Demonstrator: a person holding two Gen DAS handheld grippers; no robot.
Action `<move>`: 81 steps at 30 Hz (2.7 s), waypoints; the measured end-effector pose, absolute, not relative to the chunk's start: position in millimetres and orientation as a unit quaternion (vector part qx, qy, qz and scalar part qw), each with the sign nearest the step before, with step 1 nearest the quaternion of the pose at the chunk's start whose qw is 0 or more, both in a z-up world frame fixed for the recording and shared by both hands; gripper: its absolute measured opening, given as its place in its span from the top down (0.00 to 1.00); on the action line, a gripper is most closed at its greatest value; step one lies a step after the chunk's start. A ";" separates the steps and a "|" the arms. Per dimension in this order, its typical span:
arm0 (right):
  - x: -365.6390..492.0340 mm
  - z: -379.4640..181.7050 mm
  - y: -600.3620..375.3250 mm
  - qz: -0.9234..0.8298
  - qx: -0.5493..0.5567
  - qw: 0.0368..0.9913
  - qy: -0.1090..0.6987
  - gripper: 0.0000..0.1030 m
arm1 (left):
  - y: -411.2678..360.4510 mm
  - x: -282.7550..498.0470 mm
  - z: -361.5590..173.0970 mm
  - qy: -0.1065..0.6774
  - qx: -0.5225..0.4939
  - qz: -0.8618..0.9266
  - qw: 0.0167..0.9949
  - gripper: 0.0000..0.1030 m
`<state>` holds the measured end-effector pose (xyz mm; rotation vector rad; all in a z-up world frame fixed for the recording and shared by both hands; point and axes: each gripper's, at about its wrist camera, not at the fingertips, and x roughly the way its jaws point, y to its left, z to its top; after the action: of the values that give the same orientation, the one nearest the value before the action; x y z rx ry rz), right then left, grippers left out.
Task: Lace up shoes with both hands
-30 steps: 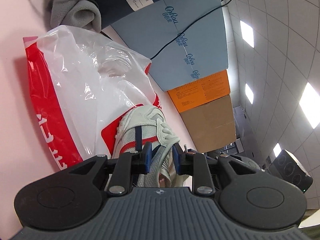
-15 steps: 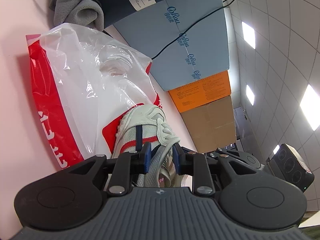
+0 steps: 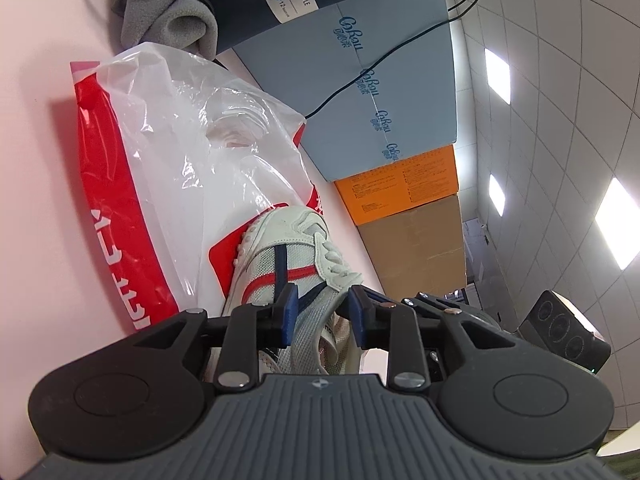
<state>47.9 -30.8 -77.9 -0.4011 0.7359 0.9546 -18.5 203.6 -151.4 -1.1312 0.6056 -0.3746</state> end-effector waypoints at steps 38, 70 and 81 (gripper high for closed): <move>3.4 -67.5 -30.9 0.437 -0.350 0.791 0.247 0.60 | 184.3 -32.3 -97.6 0.298 -0.281 -0.156 0.899 0.35; -1.8 -86.6 -16.7 0.433 -0.423 0.766 0.217 0.91 | 164.0 -27.1 -94.0 0.295 -0.242 -0.136 0.914 0.73; 9.6 -73.7 -28.3 0.431 -0.338 0.805 0.228 0.93 | 162.1 -26.7 -98.9 0.316 -0.243 -0.131 0.908 0.62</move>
<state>9.6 -28.3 -73.7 -0.7240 0.4877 0.9220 -26.7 162.1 -98.9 -0.5014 0.6511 -0.2706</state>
